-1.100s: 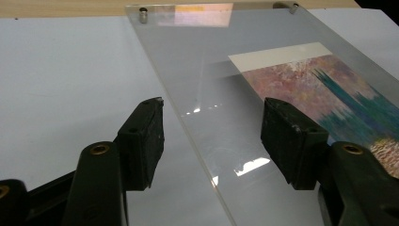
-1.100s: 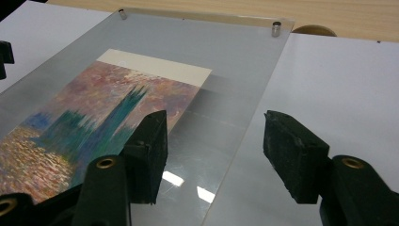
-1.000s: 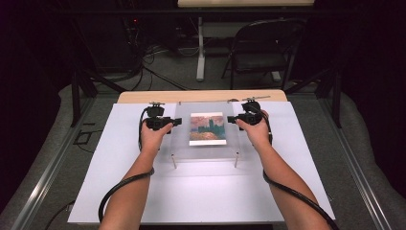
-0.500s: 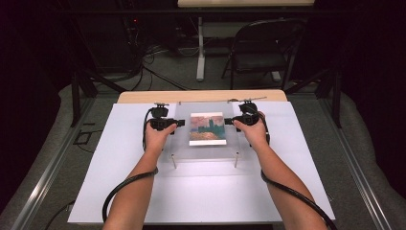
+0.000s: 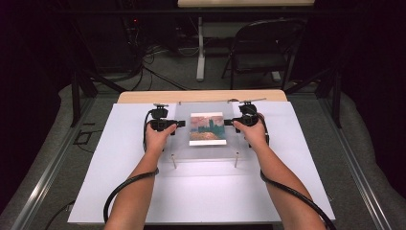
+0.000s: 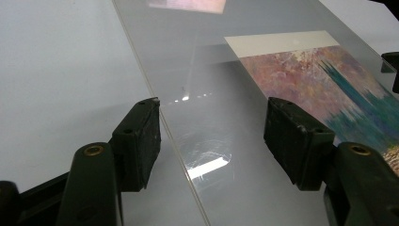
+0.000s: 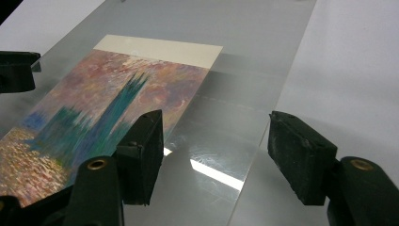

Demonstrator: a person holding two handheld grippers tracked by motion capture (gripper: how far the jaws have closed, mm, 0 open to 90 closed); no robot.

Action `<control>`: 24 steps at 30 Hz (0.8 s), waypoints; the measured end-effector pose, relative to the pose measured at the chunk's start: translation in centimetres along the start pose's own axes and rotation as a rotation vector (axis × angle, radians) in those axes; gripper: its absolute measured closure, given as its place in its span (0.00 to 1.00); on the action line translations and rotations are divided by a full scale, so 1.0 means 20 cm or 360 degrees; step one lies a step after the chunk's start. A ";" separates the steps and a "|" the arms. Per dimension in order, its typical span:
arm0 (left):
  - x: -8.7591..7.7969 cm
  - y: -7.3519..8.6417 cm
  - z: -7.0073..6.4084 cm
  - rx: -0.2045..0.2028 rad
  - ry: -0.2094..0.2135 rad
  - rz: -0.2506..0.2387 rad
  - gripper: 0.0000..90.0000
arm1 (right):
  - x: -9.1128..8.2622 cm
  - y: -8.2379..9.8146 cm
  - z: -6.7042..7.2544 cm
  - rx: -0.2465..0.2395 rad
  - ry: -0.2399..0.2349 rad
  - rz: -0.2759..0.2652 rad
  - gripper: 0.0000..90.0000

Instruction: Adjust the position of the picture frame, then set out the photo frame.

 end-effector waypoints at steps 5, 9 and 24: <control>0.01 0.00 0.01 -0.0030 0.0018 0.0001 0.39 | 0.01 0.00 -0.01 0.0031 -0.0023 0.0015 0.39; 0.01 -0.01 0.01 -0.0038 0.0016 0.0011 0.38 | 0.02 -0.01 -0.01 0.0033 -0.0026 0.0021 0.37; 0.02 0.00 0.02 -0.0118 0.0064 0.0009 0.37 | 0.03 0.00 -0.02 0.0077 -0.0056 0.0015 0.36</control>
Point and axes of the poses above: each handheld gripper's, and its own axes: x roughly forward along the jaws, y roughly out of its underside, z roughly to its left, the point moved 5 cm from there along x, roughly forward along the jaws, and after that the axes turned 7 degrees about y, right-handed, at the moved point
